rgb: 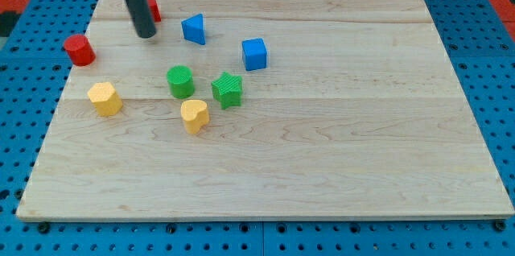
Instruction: Move the red star slightly top left
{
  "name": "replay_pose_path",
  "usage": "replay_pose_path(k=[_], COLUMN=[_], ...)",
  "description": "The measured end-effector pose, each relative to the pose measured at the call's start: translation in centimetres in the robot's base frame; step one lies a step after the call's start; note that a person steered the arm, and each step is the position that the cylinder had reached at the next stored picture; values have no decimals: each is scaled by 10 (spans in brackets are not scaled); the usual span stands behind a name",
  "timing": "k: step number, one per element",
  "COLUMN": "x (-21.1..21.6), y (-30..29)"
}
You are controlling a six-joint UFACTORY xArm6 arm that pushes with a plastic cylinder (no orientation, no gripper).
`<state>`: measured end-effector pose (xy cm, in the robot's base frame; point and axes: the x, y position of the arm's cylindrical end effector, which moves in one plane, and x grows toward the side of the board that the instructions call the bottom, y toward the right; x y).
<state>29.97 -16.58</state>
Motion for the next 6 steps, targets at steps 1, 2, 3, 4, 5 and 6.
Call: replay_pose_path(k=[1, 2, 3, 4, 5, 6], x=[-53, -65, -66, -67, -73, -73], y=[-3, 0, 18, 20, 24, 25])
